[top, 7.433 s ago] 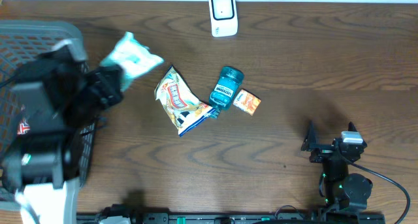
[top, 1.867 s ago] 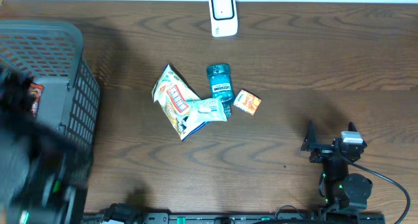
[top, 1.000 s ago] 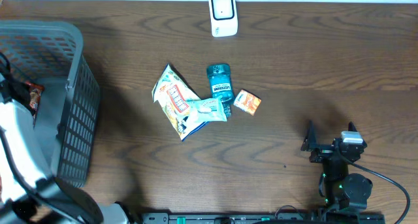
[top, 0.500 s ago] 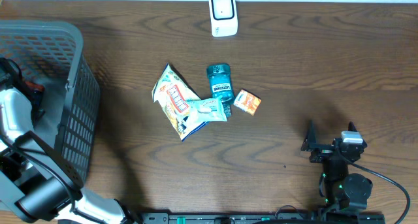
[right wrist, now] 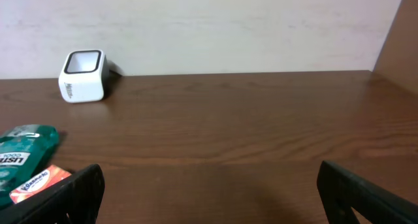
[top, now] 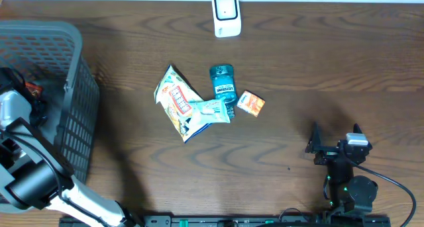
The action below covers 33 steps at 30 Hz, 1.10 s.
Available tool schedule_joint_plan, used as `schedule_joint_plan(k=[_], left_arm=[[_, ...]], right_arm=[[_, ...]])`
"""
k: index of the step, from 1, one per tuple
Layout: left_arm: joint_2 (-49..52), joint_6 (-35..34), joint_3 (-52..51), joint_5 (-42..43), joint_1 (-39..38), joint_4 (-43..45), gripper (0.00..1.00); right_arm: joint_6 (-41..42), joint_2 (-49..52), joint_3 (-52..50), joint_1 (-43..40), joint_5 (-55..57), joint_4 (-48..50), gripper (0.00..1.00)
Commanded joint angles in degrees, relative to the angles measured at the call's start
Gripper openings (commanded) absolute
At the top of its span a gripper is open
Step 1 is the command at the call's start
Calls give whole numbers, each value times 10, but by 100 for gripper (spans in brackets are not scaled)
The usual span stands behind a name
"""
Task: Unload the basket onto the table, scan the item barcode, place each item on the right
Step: 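Reach into the basket and grasp the red TOP chocolate bar with left gripper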
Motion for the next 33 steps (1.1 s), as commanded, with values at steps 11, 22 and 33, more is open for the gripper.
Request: schedule_joint_plan(k=[11, 22, 33], left_arm=[[58, 30, -11, -5, 14, 47, 8], [26, 49, -12, -2, -16, 43, 7], [-104, -9, -12, 2, -83, 16, 7]], right_arm=[[8, -1, -1, 4, -3, -2, 99], [8, -1, -1, 4, -3, -2, 99], [8, -1, -1, 4, -3, -2, 99]])
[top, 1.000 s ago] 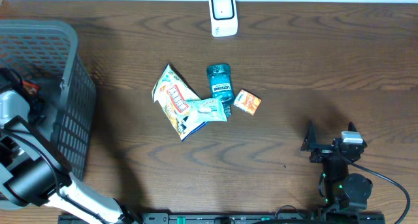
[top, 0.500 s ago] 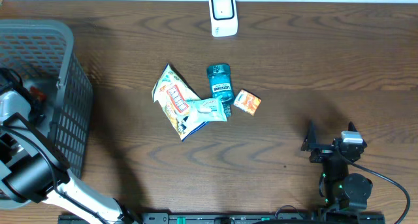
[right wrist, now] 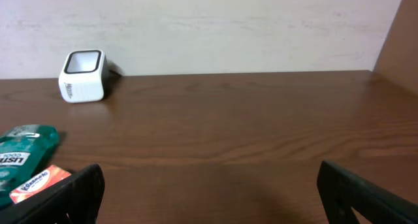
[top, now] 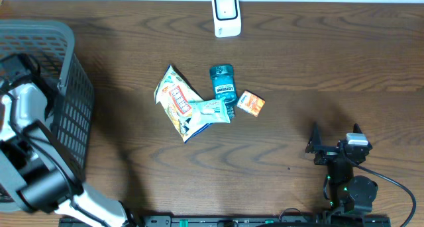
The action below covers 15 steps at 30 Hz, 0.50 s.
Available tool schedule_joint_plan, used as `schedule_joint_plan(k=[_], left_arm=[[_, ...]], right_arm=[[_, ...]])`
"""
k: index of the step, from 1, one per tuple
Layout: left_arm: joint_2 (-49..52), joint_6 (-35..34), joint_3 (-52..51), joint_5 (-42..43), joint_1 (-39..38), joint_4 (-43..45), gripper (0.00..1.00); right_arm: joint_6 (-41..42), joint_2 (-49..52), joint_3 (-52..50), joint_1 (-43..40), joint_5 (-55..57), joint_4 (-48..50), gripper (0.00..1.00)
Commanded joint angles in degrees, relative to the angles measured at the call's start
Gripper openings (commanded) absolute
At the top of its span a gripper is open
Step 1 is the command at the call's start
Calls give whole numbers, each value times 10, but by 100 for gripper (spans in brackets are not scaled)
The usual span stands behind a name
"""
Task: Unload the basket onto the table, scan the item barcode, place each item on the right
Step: 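Reach into the basket and grasp the red TOP chocolate bar with left gripper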
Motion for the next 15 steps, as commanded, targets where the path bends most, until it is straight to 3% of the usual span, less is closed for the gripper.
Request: schedule_joint_plan(k=[1, 3, 5, 8, 10, 15], left_arm=[[-55, -47, 2, -3, -5, -8, 7], [-68, -63, 2, -3, -4, -8, 8], [-73, -68, 2, -5, 0, -3, 50], [-66, -62, 2, -17, 11, -1, 81], [-56, -50, 2, -25, 19, 1, 88], [-20, -33, 0, -24, 50, 3, 90]], right_arm=[[8, -1, -1, 4, -3, -2, 99], [8, -1, -1, 4, -3, -2, 99], [8, -1, -1, 4, -3, -2, 99], [8, -1, -1, 4, -3, -2, 99], [8, -1, -1, 4, -3, -2, 99], [8, -1, -1, 4, -3, -2, 99]])
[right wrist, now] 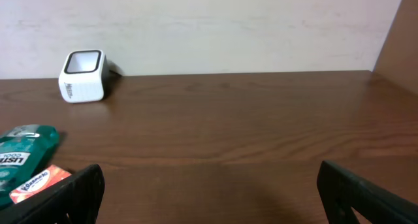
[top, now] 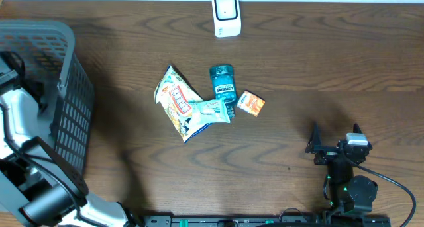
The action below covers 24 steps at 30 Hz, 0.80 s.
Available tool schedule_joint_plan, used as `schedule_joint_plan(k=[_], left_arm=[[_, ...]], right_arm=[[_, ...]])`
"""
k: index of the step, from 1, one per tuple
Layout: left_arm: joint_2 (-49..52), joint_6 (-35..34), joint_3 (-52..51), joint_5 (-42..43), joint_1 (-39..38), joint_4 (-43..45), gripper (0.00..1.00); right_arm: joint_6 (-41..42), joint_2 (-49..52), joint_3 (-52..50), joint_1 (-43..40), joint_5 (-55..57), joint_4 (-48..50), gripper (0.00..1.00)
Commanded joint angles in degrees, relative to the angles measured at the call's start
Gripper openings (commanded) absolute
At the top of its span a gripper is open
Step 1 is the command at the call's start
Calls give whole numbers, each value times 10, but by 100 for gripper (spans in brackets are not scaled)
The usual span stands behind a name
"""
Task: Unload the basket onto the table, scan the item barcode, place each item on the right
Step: 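Reach into the basket and grasp the red TOP chocolate bar with left gripper, then lift the TOP bar up out of the basket with the left gripper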
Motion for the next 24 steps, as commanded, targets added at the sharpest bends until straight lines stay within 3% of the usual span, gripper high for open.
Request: schedule_joint_plan(k=[1, 9, 20, 21, 22, 24], left_arm=[[30, 12, -2, -15, 23, -1, 90], [49, 12, -33, -14, 68, 13, 98], [76, 25, -90, -9, 75, 112, 98], [83, 25, -90, -9, 75, 114, 93], [90, 25, -90, -7, 75, 114, 76], [96, 27, -90, -2, 75, 110, 31]], right_arm=[[8, -1, -1, 4, -3, -2, 99], [8, -1, -1, 4, -3, -2, 99], [8, -1, -1, 4, -3, -2, 99], [8, -1, -1, 4, -3, -2, 99], [8, -1, -1, 4, -3, -2, 99], [8, -1, -1, 4, -3, -2, 99]])
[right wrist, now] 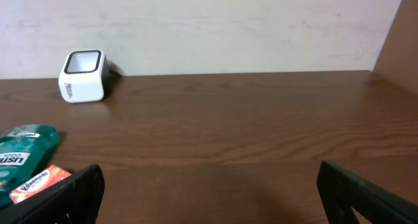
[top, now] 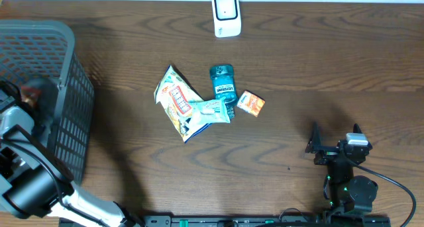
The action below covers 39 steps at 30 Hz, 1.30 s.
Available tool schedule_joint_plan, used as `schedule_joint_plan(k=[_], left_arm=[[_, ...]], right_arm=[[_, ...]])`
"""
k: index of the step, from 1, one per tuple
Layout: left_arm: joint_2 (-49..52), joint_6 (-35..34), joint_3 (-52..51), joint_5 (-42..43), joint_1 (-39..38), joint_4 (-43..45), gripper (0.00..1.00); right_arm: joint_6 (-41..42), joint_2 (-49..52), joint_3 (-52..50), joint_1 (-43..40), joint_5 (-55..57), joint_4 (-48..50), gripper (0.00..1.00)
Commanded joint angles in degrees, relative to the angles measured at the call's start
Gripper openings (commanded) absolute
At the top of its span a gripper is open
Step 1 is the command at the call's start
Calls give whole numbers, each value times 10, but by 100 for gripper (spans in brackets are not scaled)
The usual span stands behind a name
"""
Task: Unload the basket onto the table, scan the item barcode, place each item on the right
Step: 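Lift the TOP bar up out of the basket with the left gripper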
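The white barcode scanner stands at the table's far edge. In the middle lie a snack bag, a teal mouthwash bottle, a pale packet and a small orange box. My left arm reaches into the grey basket, its tip next to a reddish item; the jaws are blurred. My right gripper rests open and empty at the near right.
The basket fills the table's left end, and its mesh wall stands between my left arm and the items. A wall runs behind the scanner. Bare wood lies between the items and my right gripper.
My left arm's tip sits lower in the basket than before, and a reddish item now shows beside it. The right arm and the items on the table are unchanged.
My left arm was low in the basket with a reddish item by its tip. Then its tip stood higher near the basket's far side, with that item out of sight. Now it is low again beside the item. My right gripper stayed open and still.
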Motion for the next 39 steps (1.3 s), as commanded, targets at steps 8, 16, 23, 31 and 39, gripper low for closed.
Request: schedule_joint_plan(k=[8, 16, 23, 31, 39], left_arm=[[-9, 28, -7, 26, 0, -16, 7], [-161, 32, -7, 112, 0, -39, 7], [-383, 31, -7, 176, 0, -64, 7], [-561, 14, -2, 426, -43, -69, 7], [-565, 112, -2, 601, -256, -105, 7]], right_arm=[[8, -1, -1, 4, -3, -2, 99], [8, -1, -1, 4, -3, -2, 99], [8, -1, -1, 4, -3, -2, 99], [8, -1, -1, 4, -3, -2, 99], [8, -1, -1, 4, -3, -2, 99]])
